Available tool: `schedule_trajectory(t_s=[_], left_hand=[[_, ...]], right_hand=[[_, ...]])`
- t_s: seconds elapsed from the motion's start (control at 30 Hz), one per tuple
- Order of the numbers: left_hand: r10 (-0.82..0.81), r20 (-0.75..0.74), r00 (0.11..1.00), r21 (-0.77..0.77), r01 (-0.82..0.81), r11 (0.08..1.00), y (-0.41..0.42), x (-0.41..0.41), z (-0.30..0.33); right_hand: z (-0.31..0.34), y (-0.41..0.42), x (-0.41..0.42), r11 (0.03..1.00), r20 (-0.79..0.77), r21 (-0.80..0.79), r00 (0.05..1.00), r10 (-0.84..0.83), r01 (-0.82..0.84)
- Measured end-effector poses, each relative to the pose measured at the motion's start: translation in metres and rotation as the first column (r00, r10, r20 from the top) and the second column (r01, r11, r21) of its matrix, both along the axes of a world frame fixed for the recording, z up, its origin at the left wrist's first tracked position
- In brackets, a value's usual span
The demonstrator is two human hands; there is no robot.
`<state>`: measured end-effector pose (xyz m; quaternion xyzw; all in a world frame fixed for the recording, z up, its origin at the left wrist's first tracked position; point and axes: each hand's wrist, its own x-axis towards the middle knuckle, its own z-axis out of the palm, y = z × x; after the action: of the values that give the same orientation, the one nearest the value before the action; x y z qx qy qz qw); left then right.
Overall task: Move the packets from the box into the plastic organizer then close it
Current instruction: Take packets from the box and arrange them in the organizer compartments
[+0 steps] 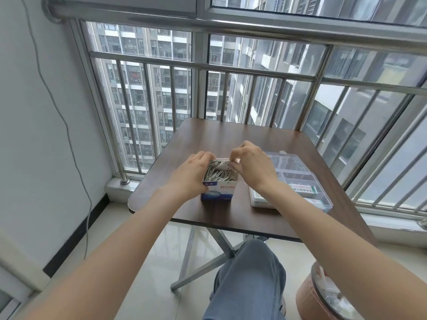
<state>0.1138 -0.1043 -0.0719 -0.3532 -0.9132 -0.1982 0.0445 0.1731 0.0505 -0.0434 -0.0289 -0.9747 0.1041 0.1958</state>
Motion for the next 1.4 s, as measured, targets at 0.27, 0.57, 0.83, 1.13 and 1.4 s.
schedule_trajectory(t_s=[0.27, 0.57, 0.83, 1.13, 1.4], left_hand=[[0.012, 0.061, 0.998, -0.066, -0.008, 0.998, 0.005, -0.016, 0.000], [0.142, -0.098, 0.985, 0.169, -0.124, 0.978, 0.023, 0.004, 0.015], [-0.136, 0.088, 0.987, 0.376, 0.094, 0.922, 0.049, 0.029, 0.041], [-0.405, 0.624, 0.668, 0.586, -0.057, 0.808, 0.076, 0.049, 0.034], [-0.450, 0.651, 0.611, 0.658, -0.160, 0.736, 0.100, 0.058, 0.020]], right_hand=[[0.010, 0.010, 0.001, 1.000, -0.129, -0.016, 0.991, 0.023, -0.025], [0.024, 0.037, 0.013, 0.927, -0.278, -0.369, 0.960, -0.039, -0.070], [0.025, 0.066, 0.046, 0.581, -0.218, -0.782, 0.972, 0.085, -0.226], [0.016, 0.081, 0.066, 0.344, -0.178, -0.918, 0.980, 0.084, -0.196], [0.004, 0.100, 0.076, 0.304, -0.061, -0.950, 0.997, 0.045, -0.072]])
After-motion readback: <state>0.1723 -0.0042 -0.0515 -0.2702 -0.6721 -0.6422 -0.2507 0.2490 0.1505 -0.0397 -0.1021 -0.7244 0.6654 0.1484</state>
